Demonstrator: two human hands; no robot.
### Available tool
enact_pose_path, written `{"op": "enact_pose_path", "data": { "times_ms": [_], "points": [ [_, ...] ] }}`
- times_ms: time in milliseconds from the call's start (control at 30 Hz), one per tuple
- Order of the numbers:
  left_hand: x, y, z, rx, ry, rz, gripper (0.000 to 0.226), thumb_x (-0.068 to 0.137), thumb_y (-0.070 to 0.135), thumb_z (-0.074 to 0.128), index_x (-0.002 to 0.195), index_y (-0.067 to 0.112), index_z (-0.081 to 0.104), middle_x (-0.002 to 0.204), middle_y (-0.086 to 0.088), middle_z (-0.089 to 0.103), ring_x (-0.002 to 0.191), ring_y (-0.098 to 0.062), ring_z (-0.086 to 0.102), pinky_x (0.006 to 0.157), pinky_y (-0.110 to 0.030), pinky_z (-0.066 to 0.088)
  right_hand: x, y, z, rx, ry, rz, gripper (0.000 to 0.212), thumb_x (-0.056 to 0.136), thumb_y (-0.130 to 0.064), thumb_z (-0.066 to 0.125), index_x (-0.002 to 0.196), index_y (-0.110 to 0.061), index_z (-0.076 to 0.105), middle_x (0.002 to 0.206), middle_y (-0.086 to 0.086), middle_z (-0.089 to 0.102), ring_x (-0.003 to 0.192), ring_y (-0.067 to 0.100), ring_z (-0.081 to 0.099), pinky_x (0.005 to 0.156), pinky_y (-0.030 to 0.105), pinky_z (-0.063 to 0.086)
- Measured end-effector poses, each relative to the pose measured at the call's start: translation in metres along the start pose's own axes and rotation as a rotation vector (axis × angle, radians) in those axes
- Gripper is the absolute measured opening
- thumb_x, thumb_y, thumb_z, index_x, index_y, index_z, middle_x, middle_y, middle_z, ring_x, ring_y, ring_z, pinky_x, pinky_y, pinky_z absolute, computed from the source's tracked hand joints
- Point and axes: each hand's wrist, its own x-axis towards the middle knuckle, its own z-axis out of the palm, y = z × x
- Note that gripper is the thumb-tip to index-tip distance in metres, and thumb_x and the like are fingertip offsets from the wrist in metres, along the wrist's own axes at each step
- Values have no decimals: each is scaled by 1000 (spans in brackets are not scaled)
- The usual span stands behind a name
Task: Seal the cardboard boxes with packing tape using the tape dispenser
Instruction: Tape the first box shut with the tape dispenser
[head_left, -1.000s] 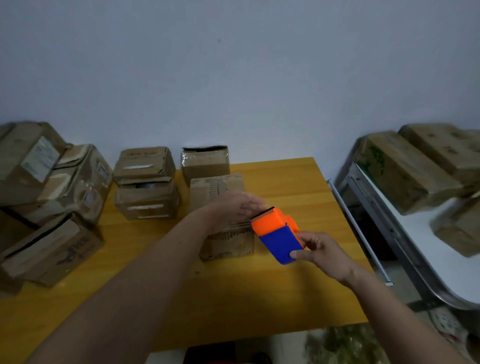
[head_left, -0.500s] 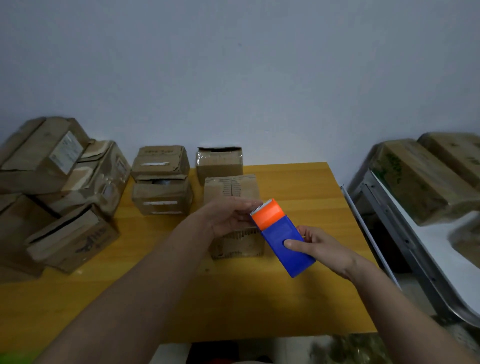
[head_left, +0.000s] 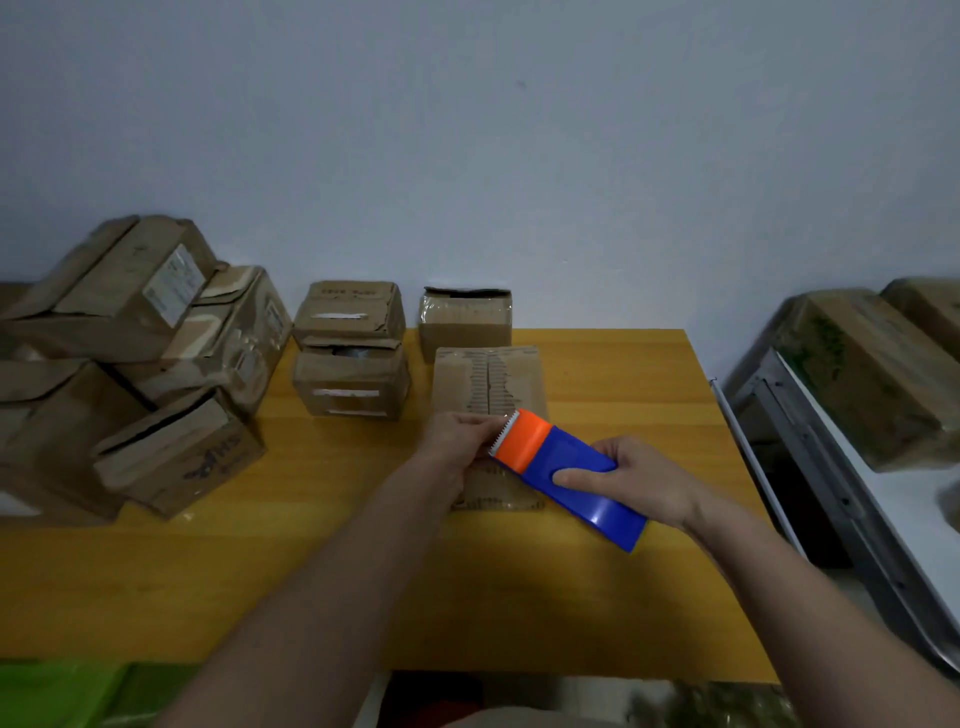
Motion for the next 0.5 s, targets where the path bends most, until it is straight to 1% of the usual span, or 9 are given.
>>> {"op": "enact_pose_path", "data": {
  "times_ms": [67,133,200,267,333,367,433,500],
  "points": [
    [0,-5,-5,-80,46,9,10,85,5,68,92,-2,69,65,-4,66,52,-11,63,49,-20,52,-1,2,-3,-72,-4,13,28,75,-39,77,78,-15,64,66,-2,70,57,8,65,52,20,48],
    [3,-7,-14,-112,100,28,3,85,3,68,87,2,69,64,-4,69,52,-11,65,48,-20,51,-2,5,-3,-124,-8,28,34,72,-42,78,83,-13,65,72,1,72,63,12,68,57,24,51],
    [4,-7,-22,-112,118,44,2,85,6,69,87,5,69,72,-4,72,61,-11,68,51,-18,51,1,6,-3,-158,-4,30,38,71,-44,79,86,-12,65,76,2,73,67,15,69,61,27,53],
    [4,-10,-27,-113,137,39,9,84,10,70,93,6,70,83,-6,72,74,-15,67,55,-19,50,5,2,-4,-200,4,36,40,71,-46,77,89,-12,65,77,1,73,69,15,70,63,28,54],
    [2,-15,-30,-109,183,29,5,83,15,72,88,15,70,87,-2,69,81,-13,63,57,-20,46,9,-2,-5,-228,-17,41,39,71,-47,76,90,-15,65,77,-1,73,70,14,70,62,26,54],
    [0,-18,-31,-107,213,23,4,83,17,73,85,18,70,86,1,68,81,-12,61,58,-20,45,10,-4,-4,-230,-27,41,39,71,-48,76,90,-16,65,76,-2,73,70,13,70,61,25,53],
    [1,-27,-38,-156,258,7,3,83,17,73,85,18,70,85,0,69,79,-12,62,60,-21,48,13,-7,-1,-243,-47,38,40,70,-50,75,90,-18,65,77,-2,73,69,12,70,60,24,53],
    [0,-34,-43,-206,285,-5,4,84,14,72,87,15,71,80,-1,69,68,-9,62,54,-18,48,16,-11,3,-276,-62,35,39,70,-50,75,89,-17,65,77,-2,73,68,12,69,60,23,54]
  ]
}}
